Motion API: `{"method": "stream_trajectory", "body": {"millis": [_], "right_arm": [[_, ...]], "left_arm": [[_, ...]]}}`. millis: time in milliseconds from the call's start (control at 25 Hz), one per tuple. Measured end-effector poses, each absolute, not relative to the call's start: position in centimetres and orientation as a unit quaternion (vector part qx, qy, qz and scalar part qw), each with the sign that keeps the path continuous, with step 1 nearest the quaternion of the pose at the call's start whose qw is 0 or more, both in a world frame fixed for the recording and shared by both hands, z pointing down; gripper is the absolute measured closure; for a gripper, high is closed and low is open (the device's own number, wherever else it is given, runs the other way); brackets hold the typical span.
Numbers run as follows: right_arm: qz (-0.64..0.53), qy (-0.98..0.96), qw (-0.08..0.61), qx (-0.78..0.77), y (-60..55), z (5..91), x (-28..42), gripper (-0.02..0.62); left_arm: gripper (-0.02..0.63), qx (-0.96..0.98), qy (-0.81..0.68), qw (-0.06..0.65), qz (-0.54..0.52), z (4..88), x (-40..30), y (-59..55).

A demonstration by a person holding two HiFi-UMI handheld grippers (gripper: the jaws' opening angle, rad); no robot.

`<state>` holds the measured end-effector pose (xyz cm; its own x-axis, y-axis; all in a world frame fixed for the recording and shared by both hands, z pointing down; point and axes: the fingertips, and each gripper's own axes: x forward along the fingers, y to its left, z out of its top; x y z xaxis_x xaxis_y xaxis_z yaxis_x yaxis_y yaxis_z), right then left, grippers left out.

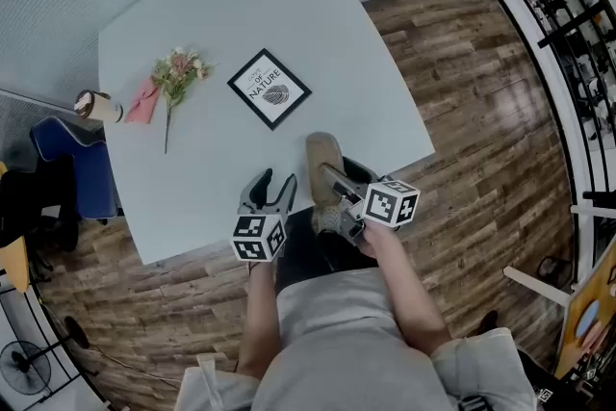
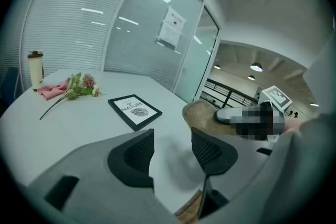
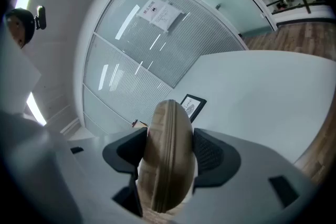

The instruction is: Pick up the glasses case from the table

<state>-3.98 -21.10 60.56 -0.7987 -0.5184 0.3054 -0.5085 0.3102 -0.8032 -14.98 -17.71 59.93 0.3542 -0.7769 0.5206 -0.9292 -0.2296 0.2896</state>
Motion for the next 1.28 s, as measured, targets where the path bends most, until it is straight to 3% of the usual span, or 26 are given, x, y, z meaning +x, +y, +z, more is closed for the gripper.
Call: {"method": "stream_trajectory", "body": {"millis": [1280], "right_arm": [[-0.36,0.878,0.042,-0.313,-19.3,52.0,-1.1,0.33]], "left_arm": [[0.388,0.799,-0.553,0.218,0.087,51.9,-12.2,-16.8]]}}
